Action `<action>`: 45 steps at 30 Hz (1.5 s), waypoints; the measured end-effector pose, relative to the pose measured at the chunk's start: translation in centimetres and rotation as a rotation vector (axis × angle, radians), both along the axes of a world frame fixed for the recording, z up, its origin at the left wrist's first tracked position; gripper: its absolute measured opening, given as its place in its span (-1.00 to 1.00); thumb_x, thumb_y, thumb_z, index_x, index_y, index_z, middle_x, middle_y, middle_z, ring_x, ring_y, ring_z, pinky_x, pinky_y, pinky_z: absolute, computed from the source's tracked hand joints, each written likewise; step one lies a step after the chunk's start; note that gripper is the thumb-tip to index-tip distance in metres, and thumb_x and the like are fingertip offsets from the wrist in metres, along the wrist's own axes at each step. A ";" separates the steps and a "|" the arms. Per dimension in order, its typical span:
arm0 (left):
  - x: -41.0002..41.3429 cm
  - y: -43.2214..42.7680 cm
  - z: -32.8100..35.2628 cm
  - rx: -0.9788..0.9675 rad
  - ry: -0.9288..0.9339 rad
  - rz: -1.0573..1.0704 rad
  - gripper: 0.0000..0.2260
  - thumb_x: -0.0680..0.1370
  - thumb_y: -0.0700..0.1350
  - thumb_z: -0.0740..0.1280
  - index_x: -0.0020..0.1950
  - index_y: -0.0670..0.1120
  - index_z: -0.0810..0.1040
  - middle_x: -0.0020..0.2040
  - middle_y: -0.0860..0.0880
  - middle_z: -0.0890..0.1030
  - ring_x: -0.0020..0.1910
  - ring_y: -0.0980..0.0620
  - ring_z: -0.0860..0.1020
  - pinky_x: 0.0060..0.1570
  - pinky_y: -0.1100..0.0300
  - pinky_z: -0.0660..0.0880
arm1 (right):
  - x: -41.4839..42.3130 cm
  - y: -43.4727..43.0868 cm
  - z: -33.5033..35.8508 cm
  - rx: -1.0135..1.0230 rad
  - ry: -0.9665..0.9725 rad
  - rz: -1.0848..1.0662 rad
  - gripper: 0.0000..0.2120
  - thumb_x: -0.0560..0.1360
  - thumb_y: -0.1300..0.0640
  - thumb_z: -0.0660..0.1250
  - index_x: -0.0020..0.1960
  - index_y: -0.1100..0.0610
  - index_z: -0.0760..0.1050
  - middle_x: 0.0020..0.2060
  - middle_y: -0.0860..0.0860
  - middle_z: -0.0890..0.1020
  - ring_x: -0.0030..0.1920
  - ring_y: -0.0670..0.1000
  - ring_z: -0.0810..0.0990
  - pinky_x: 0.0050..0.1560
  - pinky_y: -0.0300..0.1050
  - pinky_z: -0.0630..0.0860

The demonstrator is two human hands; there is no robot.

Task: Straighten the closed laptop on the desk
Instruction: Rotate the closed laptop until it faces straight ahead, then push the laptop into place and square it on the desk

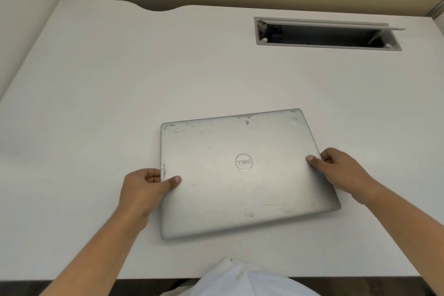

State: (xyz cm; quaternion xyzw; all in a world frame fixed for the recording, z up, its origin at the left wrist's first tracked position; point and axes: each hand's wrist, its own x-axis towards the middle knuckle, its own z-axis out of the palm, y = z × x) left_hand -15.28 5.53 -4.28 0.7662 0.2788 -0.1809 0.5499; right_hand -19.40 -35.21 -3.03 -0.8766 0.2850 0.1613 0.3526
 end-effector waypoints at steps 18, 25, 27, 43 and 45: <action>0.3 -0.1 -1.3 0.282 -0.120 -0.185 -0.63 0.30 -0.02 0.57 0.01 -0.03 0.52 -0.12 0.06 0.61 -0.10 0.00 0.59 -0.07 0.06 0.54 | -4.3 1.9 -1.2 -0.181 -0.014 -0.034 -0.53 0.42 -0.31 0.27 -0.28 0.11 0.35 -0.44 0.01 0.51 -0.38 0.04 0.48 -0.36 -0.05 0.36; -1.8 -2.1 -1.9 0.491 -0.266 -0.189 -0.47 0.37 0.17 0.44 0.22 -0.09 0.48 0.05 -0.05 0.52 0.03 -0.07 0.52 -0.02 0.01 0.51 | -4.5 3.9 -2.9 -0.440 -0.153 -0.037 -0.43 0.38 -0.48 0.09 0.06 -0.01 0.31 -0.12 -0.10 0.53 -0.22 0.07 0.57 -0.32 -0.05 0.41; -2.3 -3.2 -2.0 0.600 -0.307 -0.193 -0.44 0.43 0.21 0.37 0.27 -0.14 0.44 0.12 -0.11 0.49 0.11 -0.13 0.48 0.05 -0.03 0.47 | -4.2 4.5 -3.4 -0.482 -0.173 -0.034 -0.33 0.40 -0.46 0.10 0.23 0.05 0.29 0.05 0.00 0.54 -0.10 0.16 0.60 -0.25 -0.03 0.44; 0.4 -4.0 -1.9 0.489 -0.221 -0.066 -0.30 0.24 0.24 0.52 0.20 -0.15 0.45 0.11 -0.14 0.50 0.15 -0.17 0.47 0.11 -0.03 0.44 | -4.1 5.1 -3.8 -0.522 -0.211 -0.062 -0.33 0.43 -0.42 0.10 0.37 -0.02 0.22 0.09 0.06 0.50 -0.05 0.20 0.59 -0.25 -0.02 0.42; 0.6 -3.8 -1.9 0.482 -0.208 -0.059 -0.29 0.21 0.25 0.53 0.18 -0.14 0.45 0.10 -0.12 0.52 0.13 -0.16 0.49 0.09 -0.06 0.48 | -4.0 5.1 -3.7 -0.485 -0.208 -0.075 -0.33 0.43 -0.41 0.11 0.37 -0.02 0.21 0.11 0.06 0.50 -0.02 0.20 0.59 -0.20 0.01 0.46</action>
